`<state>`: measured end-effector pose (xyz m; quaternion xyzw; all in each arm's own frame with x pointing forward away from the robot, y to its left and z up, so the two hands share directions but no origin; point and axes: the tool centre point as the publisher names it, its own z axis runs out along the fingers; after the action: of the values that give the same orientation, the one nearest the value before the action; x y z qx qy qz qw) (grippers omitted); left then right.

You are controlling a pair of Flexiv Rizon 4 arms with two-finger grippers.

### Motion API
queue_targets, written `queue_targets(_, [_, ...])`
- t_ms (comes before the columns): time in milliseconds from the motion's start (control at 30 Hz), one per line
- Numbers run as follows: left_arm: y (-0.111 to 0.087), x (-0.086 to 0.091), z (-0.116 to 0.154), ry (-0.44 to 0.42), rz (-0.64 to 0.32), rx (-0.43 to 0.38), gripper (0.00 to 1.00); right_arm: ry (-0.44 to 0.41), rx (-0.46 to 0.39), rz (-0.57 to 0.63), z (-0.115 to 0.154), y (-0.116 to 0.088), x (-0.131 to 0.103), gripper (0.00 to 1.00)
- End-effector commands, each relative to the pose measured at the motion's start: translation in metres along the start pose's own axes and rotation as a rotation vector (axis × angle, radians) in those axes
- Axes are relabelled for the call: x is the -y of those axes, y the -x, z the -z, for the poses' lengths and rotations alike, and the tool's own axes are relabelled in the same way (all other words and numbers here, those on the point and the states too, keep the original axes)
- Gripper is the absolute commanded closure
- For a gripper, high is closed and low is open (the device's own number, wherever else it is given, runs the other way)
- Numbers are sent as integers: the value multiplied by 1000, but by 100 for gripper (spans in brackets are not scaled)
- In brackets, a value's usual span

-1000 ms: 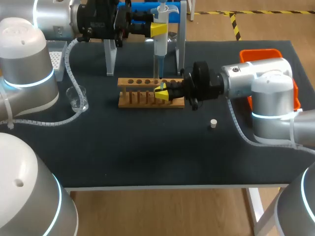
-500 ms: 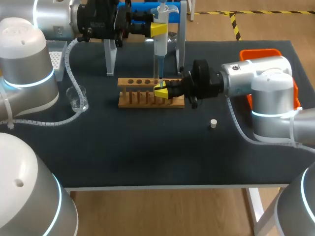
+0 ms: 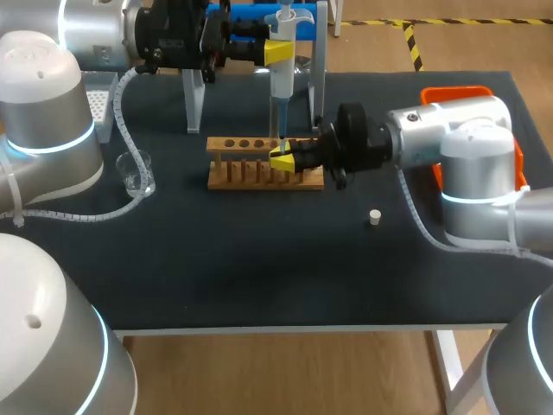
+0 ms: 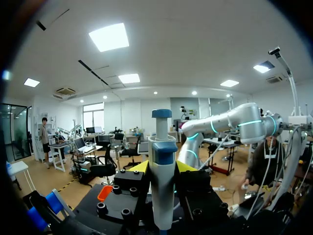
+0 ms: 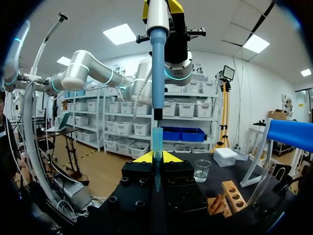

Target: Invert the test tube, pick up the pipette, mount the tip to pipette, aspirate from beaker and dispense into the tube, eject the tip, return the pipette, and cap with the stopper.

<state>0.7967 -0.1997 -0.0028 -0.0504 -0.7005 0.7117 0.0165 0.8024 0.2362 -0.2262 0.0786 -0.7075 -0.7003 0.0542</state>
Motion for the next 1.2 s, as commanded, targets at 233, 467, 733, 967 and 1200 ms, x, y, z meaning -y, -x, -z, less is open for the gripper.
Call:
queue_targets(233, [0,0,0,-2,-1,2,100,-4,-7,2,1,3,-1,100])
queue_targets(467, [0,0,0,-2,-1,2,100,-5,-9,6,1,5,-2,100])
queue_targets(733, [0,0,0,-2,-1,2,100,-3,-13,10,0,5,-3,100])
queue_targets(967, [0,0,0,-2,-1,2,100,-1,-12,14,0,5,-5,100])
queue_targets(1200, [0,0,0,-2,-1,2,100,1,-17,20,0,4,-7,100])
